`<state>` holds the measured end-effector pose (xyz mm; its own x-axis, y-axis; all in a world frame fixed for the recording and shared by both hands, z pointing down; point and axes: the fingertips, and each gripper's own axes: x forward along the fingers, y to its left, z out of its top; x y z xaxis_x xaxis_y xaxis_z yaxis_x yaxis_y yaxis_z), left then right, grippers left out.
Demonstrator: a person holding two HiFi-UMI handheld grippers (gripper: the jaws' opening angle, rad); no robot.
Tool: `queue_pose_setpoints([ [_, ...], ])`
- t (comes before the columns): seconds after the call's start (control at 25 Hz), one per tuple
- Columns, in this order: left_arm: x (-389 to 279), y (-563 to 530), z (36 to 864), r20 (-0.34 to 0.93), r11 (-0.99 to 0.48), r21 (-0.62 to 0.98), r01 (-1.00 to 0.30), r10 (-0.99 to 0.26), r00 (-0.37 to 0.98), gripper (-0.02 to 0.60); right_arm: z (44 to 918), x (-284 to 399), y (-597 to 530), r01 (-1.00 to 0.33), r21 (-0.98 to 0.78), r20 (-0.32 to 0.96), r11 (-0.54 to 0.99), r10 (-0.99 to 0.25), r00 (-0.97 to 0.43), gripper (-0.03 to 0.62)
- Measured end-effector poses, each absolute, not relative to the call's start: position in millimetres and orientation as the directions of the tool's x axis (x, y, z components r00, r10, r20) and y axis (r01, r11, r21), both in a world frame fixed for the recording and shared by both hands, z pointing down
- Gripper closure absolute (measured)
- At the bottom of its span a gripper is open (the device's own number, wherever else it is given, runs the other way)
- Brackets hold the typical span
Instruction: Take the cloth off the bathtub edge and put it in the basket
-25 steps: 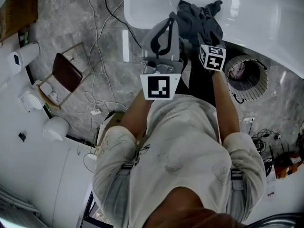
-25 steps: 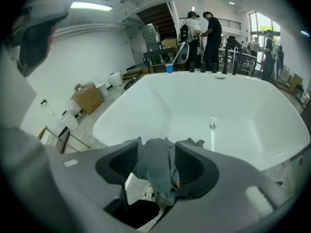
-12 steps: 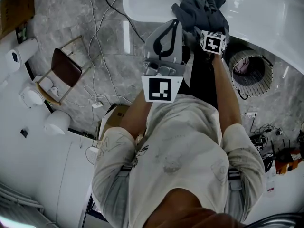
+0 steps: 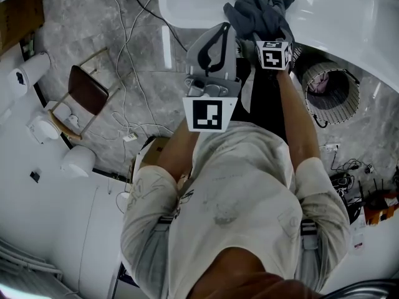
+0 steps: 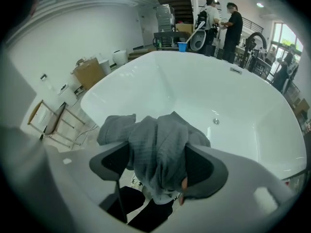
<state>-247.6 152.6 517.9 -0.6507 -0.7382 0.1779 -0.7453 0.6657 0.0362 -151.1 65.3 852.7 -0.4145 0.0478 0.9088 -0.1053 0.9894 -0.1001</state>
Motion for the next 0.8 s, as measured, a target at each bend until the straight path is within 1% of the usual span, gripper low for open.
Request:
queue_pose_setpoints([
  [0.04, -248.3, 151.1, 516.9, 0.175, 0.664, 0.034, -0.747, -0.74, -0.65, 0.58, 851.3, -151.5, 68.2, -0.093, -0.099, 0.906, 0.991, 0.051, -0.42, 0.257],
  [0.12, -249.3, 150.8, 516.1, 0.177, 0.665, 0.036, -0.746, -0.739, -0.65, 0.58, 847.9, -151.5, 73.6, -0.088, -0.09, 0.897, 0.992, 0.042, -0.439, 0.354],
  [0.16, -249.9, 151.4, 515.8, 0.179, 0.667, 0.038, -0.744, -0.737, -0.652, 0.58, 846.3, -151.4, 76.0, -0.098, -0.082, 0.892, 0.992, 0.029, -0.451, 0.381],
  [0.28, -251.7, 152.7, 514.4, 0.184, 0.673, 0.04, -0.739, -0.732, -0.656, 0.58, 842.0, -150.8, 78.2, -0.147, -0.071, 0.875, 0.987, -0.009, -0.484, 0.428],
  [0.4, -252.5, 151.3, 510.1, 0.174, 0.676, 0.042, -0.736, -0.73, -0.661, 0.58, 831.9, -149.1, 74.4, -0.175, -0.088, 0.865, 0.981, -0.012, -0.501, 0.49],
  [0.48, -252.4, 150.4, 508.0, 0.176, 0.68, 0.053, -0.731, -0.727, -0.664, 0.58, 828.5, -148.0, 74.4, -0.167, -0.094, 0.866, 0.981, -0.002, -0.499, 0.509],
  [0.6, -251.7, 145.4, 504.3, 0.182, 0.68, 0.062, -0.731, -0.728, -0.662, 0.58, 825.0, -147.1, 71.6, -0.173, -0.118, 0.871, 0.978, 0.018, -0.491, 0.514],
  [0.8, -253.8, 140.3, 489.2, 0.158, 0.677, 0.054, -0.734, -0.732, -0.663, 0.58, 794.7, -152.6, 67.2, -0.198, -0.161, 0.837, 0.967, 0.027, -0.547, 0.514],
])
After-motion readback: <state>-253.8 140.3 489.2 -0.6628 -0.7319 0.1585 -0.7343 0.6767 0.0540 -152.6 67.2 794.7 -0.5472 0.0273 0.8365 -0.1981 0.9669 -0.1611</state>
